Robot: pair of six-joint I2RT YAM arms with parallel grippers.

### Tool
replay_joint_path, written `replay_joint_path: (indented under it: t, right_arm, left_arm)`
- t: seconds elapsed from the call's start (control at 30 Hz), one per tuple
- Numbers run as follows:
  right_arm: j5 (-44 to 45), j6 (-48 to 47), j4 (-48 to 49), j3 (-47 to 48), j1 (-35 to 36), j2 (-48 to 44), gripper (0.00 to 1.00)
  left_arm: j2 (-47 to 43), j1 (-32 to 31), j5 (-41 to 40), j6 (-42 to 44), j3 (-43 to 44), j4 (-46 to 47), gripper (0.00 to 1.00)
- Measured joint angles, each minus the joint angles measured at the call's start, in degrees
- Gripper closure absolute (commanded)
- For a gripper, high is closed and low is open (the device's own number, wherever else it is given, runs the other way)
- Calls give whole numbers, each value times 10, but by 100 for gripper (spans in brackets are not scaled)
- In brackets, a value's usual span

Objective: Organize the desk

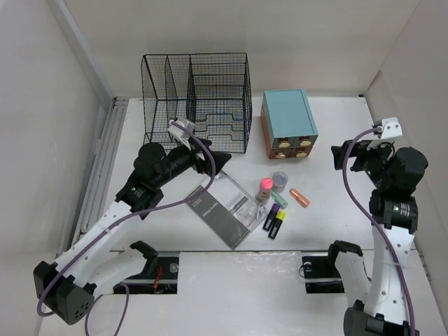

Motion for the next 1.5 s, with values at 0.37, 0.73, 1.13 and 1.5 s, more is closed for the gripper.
replay_joint_path:
  t: [0.37, 0.73, 1.13, 1.5]
  right_arm:
    - [-128, -86, -15, -7, 0, -20, 72]
    - [-125, -151, -127, 196, 238, 247, 0]
    - [-117, -172, -166, 364, 416, 567, 0]
    - [-89, -187, -154, 366, 477, 701, 0]
  left_arm:
    - [-21, -35, -10, -106, -42, -7, 23]
    - [-192, -65, -116, -270, -211, -4, 59]
    - [-229, -65, -227, -369, -286, -69, 26]
    - [-183, -75, -227, -441, -401, -37, 24]
